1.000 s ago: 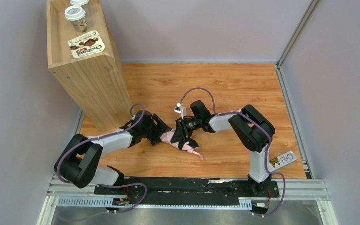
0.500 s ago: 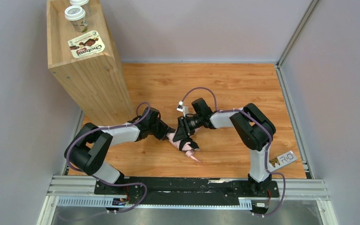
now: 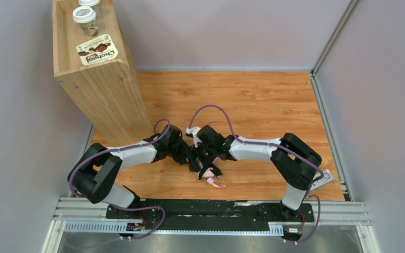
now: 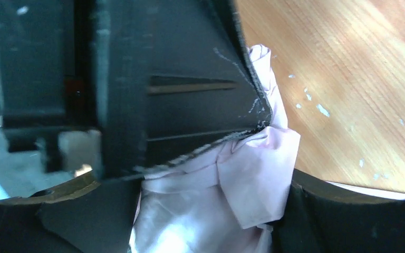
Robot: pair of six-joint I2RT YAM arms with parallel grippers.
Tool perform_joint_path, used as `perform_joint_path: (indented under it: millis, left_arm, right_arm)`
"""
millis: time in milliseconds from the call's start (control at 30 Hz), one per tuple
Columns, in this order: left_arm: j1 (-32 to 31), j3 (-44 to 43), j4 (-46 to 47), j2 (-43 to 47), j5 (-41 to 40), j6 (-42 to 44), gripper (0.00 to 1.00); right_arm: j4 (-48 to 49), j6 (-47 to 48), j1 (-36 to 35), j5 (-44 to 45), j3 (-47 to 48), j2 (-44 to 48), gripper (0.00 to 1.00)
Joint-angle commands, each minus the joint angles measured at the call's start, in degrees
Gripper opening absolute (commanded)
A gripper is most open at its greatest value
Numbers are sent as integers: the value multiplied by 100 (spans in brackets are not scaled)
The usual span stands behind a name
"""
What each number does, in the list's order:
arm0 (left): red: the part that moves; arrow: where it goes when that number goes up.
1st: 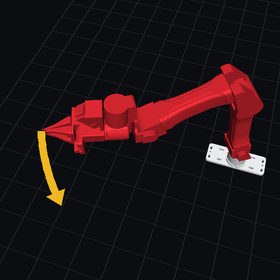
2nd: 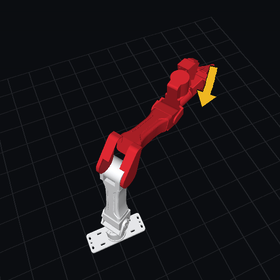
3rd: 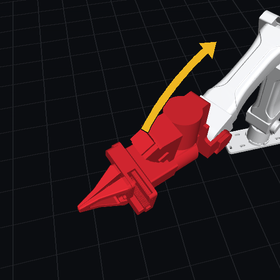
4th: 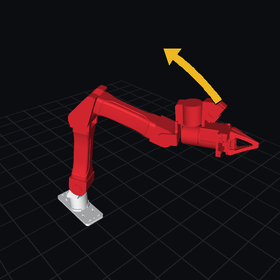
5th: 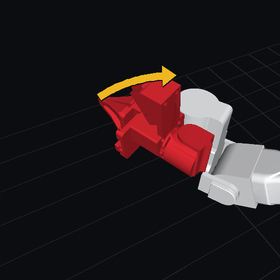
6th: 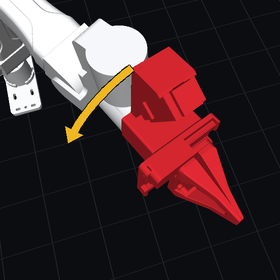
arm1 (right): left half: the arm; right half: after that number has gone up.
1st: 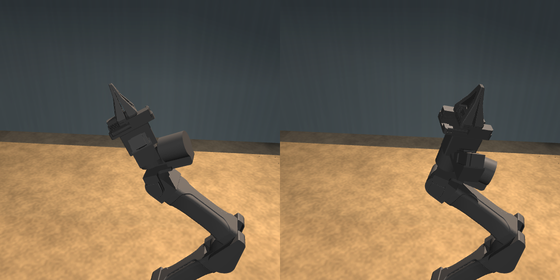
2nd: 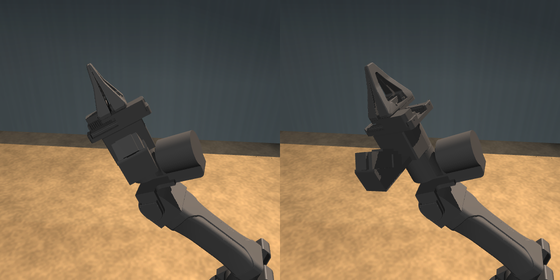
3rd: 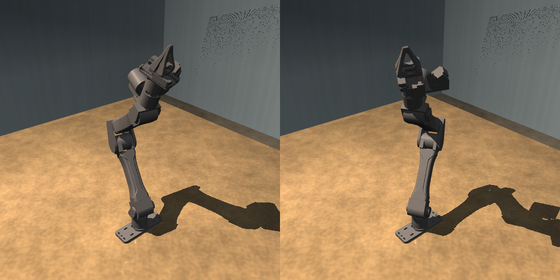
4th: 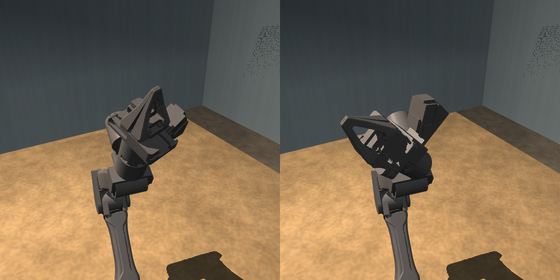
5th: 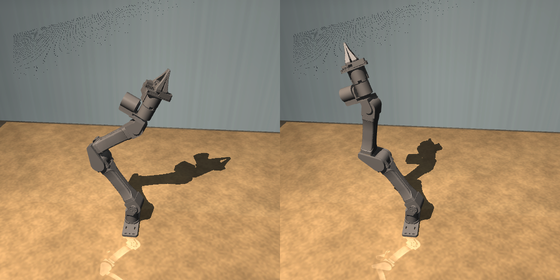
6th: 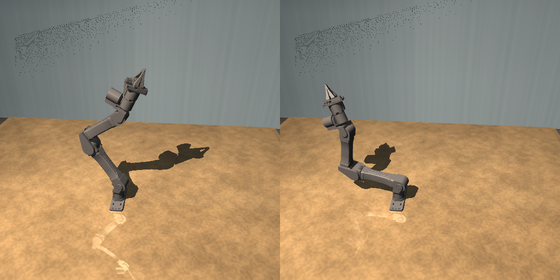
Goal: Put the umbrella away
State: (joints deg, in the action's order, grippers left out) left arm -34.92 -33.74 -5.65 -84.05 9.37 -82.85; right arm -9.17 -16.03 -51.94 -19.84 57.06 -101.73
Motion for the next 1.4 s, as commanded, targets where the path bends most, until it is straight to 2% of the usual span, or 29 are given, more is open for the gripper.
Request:
perform_joint_path:
  millis: [0,100,200,267,300,500,533,567,633,667,700,733,767,800,900,1067,1267,1367]
  left_arm:
    - [-68,113,-1667,-199,-523,454,0]
    - [-68,-9,-1790,-278,-523,427,0]
    - [-68,-80,-1896,-322,-488,471,0]
    - [-68,-72,-1905,-305,-471,463,0]
    - [-68,-46,-1887,-279,-453,471,0]
    - [-68,156,-1502,-33,-260,541,0]
    - [-68,226,-1448,72,-260,568,0]
    - [-59,262,-1308,134,-277,646,1]
    - [-50,402,-1045,388,-339,787,25]
    - [-50,525,-904,642,-435,823,43]
    - [-50,578,-859,766,-505,893,50]
    - [-50,674,-833,1081,-680,928,67]
    - [-42,762,-641,1214,-725,946,76]
    - [-7,902,-570,1494,-717,937,79]
    - [29,1290,105,1900,-559,832,80]
    - [29,1387,196,2025,-427,639,80]
    - [-15,1265,950,1077,-67,427,80]
    - [-129,939,890,383,-40,471,81]
  right_arm:
    - [-1341,627,-824,3166,138,66,79]
    - [-1526,759,-1194,3722,384,-214,79]
    - [-1509,689,-1283,4162,473,-505,70]
    - [-1387,689,-1283,4181,464,-628,59]
    - [-1299,698,-1266,4111,438,-672,49]
    - [-535,522,-906,3277,122,-760,3]
    - [-438,513,-827,3093,52,-743,0]
    - [-254,557,-739,2813,-19,-725,0]
    - [46,592,-581,2320,-220,-646,0]
    - [177,619,-493,2083,-291,-611,0]
    - [292,628,-405,1750,-379,-567,0]
    - [371,628,-291,1537,-458,-532,0]
    - [450,619,-194,1257,-493,-506,0]
    - [521,575,-80,1045,-555,-488,0]
    - [863,418,262,167,-731,-470,0]
    - [1715,-136,817,-1293,-951,-567,0]
    - [2261,-611,967,-2217,-907,-768,0]
    - [2288,-717,984,-2375,-767,-918,0]
